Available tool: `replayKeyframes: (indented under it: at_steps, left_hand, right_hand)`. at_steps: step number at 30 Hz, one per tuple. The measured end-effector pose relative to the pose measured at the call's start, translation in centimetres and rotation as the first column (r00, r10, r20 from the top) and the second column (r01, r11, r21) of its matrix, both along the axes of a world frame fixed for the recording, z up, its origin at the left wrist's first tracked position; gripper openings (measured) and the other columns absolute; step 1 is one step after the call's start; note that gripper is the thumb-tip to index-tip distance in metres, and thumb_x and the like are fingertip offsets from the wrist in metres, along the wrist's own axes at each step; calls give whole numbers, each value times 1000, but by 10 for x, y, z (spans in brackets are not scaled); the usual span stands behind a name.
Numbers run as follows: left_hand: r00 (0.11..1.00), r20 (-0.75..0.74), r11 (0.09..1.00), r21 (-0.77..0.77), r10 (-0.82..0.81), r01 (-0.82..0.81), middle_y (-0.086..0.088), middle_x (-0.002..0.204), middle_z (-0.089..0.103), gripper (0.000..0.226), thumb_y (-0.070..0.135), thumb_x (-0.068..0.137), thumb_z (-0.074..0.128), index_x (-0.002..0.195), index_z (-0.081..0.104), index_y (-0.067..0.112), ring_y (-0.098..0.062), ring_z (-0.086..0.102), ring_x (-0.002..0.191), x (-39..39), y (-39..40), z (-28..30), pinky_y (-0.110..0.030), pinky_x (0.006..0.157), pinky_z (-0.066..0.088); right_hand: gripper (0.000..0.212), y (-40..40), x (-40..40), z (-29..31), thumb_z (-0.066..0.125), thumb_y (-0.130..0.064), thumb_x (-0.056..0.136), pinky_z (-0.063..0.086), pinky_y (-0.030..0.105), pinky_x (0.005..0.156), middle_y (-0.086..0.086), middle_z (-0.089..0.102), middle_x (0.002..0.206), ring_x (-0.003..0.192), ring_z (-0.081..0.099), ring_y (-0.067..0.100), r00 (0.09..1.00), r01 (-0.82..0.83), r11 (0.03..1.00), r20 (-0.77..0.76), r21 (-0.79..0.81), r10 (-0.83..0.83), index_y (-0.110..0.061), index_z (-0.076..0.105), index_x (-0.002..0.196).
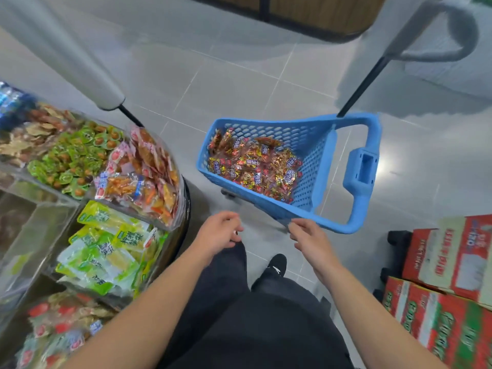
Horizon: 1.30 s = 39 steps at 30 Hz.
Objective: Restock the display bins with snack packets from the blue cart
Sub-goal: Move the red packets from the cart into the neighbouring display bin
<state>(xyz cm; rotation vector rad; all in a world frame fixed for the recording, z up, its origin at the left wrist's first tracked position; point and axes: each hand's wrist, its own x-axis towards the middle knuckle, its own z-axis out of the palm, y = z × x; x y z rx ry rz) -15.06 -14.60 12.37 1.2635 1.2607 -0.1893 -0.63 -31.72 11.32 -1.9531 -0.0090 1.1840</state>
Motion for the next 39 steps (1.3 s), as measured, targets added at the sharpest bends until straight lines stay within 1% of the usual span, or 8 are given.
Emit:
replayKeyframes:
  at_steps: [10, 17, 22, 27, 29, 33, 36, 39]
  left_hand:
    - [988, 21, 982, -107, -156, 157, -1, 94, 74, 12, 29, 103, 52, 108, 63, 25, -14, 67, 73, 101, 122, -59, -37, 81, 60]
    - [972, -33, 958, -180, -234, 225, 0, 95, 74, 14, 32, 104, 53, 105, 66, 25, -14, 69, 73, 138, 171, -131, -31, 75, 58]
    - [972, -35, 955, -201, -230, 219, 3, 94, 76, 13, 32, 103, 54, 98, 66, 32, -11, 70, 71, 148, 186, -184, -31, 75, 59]
    - [972, -32, 949, -224, -234, 222, 9, 90, 77, 15, 31, 103, 53, 107, 68, 30, -9, 71, 73, 147, 188, -214, -27, 74, 59]
    - [973, -41, 950, -228, -227, 212, 8, 91, 77, 15, 30, 103, 53, 107, 68, 28, -11, 72, 75, 146, 187, -219, -28, 75, 60]
    - [990, -48, 965, -236, -132, 117, 1, 92, 78, 14, 26, 102, 56, 105, 70, 23, -17, 73, 78, 148, 189, -216, -30, 75, 61]
    - [996, -12, 964, -253, -88, 82, 2, 91, 77, 14, 28, 101, 58, 105, 70, 23, -17, 73, 78, 151, 188, -207, -26, 70, 59]
    - [998, 43, 934, -353, -36, 49, 3, 90, 77, 20, 39, 97, 63, 95, 77, 26, -19, 75, 82, 158, 183, -195, -29, 71, 61]
  right_hand:
    - [20, 91, 79, -55, 66, -36, 89, 50, 39, 95, -9, 65, 109, 102, 63, 15, 990, 131, 981, 64, -146, -123, -27, 61, 106]
    - [35, 132, 104, -150, 67, -31, 91, 49, 29, 73, -6, 63, 119, 94, 63, 16, 993, -77, 948, 63, -308, 101, -21, 60, 124]
    - [40, 146, 109, -228, 72, -25, 89, 47, 37, 96, 5, 62, 121, 110, 59, 25, 934, -290, 875, 84, -386, 347, -18, 63, 127]
    - [14, 153, 119, -254, 66, -27, 93, 54, 35, 73, 3, 70, 101, 79, 60, 19, 860, -385, 786, 122, -483, 496, -26, 74, 105]
    - [16, 157, 126, -242, 66, -30, 93, 53, 29, 67, -3, 72, 89, 73, 63, 17, 874, -300, 834, 216, -462, 435, -23, 76, 104]
    - [31, 160, 143, -201, 66, -33, 90, 30, 11, 46, -15, 48, 51, 48, 42, 1, 927, 49, 964, 371, -262, 53, -23, 56, 62]
    - [24, 165, 146, -175, 60, -21, 98, 45, 13, 52, -10, 62, 62, 52, 54, 1, 893, 449, 893, 0, -5, -449, -14, 66, 76]
    - [24, 173, 140, -165, 57, -19, 100, 54, 29, 62, 8, 67, 76, 63, 62, 17, 788, 579, 815, -262, 12, -557, -15, 67, 79]
